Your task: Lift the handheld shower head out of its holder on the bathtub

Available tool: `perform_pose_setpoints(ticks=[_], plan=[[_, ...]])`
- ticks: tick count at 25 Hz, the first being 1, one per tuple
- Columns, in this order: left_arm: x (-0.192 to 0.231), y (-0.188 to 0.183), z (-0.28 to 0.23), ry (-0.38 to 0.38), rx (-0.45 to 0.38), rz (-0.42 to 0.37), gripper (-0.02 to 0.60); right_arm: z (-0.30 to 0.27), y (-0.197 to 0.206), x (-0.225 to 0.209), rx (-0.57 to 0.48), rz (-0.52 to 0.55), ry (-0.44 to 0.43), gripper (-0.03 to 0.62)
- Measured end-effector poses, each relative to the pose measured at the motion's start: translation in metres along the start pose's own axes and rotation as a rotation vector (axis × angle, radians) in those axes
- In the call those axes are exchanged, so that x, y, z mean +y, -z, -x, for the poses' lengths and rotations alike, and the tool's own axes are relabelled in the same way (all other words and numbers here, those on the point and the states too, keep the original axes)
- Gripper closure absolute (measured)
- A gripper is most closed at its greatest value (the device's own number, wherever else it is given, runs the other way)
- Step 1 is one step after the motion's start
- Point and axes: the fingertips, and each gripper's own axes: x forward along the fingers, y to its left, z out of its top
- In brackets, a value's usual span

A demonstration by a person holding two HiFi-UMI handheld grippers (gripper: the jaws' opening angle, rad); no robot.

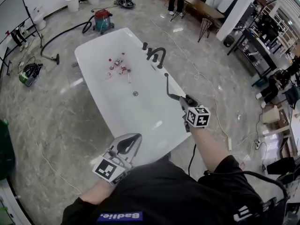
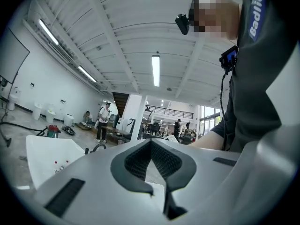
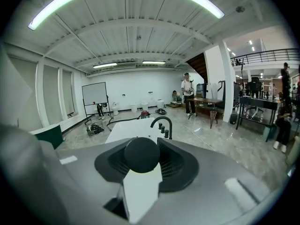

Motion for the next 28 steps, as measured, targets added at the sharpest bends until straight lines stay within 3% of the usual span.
perform_pose_setpoints(ticks=[5,12,28], plan=[[0.005,0.004,0.009,0.018,0.021,0.041,0.577,0.032,0.005,0.042,0.007,0.030,-0.023,0.464],[-0.031,0.011,-0.007,0.049,0.051,0.032,0.577,0.084,0.007,0.059,-0.026,0.017,-0.092,0.464],[-0.142,0.045,-0.091,0.054,0.133,-0.029,0.577,0.228,0.038,0.035,-0.093,-0.033,-0.221,0.464]])
